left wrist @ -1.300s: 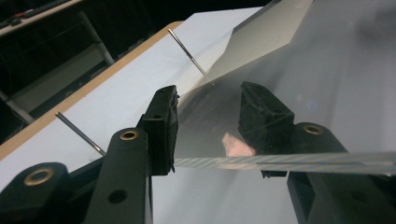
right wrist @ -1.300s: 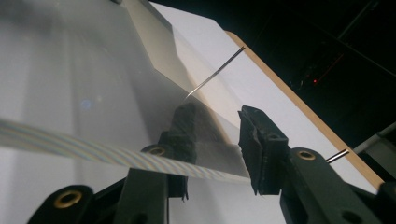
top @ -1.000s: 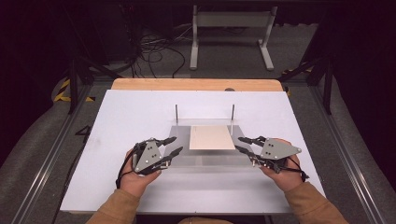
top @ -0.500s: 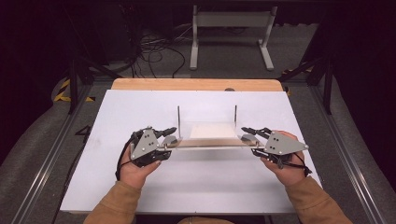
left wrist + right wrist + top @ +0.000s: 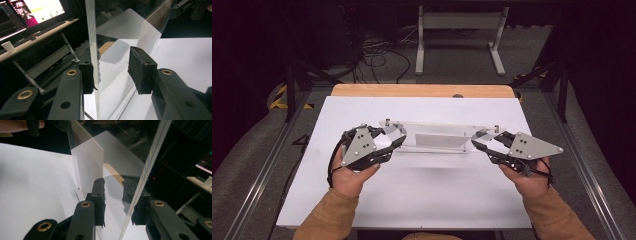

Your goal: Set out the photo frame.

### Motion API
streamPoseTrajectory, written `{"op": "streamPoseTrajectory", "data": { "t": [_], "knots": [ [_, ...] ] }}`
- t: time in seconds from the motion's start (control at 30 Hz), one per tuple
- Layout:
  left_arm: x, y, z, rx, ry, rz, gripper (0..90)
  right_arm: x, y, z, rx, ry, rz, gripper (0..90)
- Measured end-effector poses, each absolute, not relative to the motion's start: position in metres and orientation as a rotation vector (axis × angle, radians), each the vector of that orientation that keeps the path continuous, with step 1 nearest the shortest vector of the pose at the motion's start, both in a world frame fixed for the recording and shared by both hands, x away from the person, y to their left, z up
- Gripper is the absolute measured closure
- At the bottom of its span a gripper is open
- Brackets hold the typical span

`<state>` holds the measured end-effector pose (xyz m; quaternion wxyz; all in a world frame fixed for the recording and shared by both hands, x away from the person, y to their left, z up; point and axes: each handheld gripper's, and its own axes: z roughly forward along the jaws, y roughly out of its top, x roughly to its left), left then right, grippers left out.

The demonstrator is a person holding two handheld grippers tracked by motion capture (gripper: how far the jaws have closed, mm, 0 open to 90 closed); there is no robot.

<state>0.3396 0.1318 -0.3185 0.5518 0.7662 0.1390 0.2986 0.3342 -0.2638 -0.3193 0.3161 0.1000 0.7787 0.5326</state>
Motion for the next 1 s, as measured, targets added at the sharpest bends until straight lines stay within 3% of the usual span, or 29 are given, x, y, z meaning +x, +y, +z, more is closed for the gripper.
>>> {"op": "streamPoseTrajectory", "data": {
  "t": [0.5, 1.0],
  "knots": [
    [0.35, 0.135, -0.291, 1.873, 0.5, 0.491, 59.0, 0.351, -0.264, -0.291, 0.434, 2.228, 1.495, 69.2],
    [0.371, 0.138, -0.296, 1.886, 0.601, 0.357, 59.2, 0.375, -0.262, -0.29, 0.582, 2.34, 1.539, 68.7]
  ]
}}
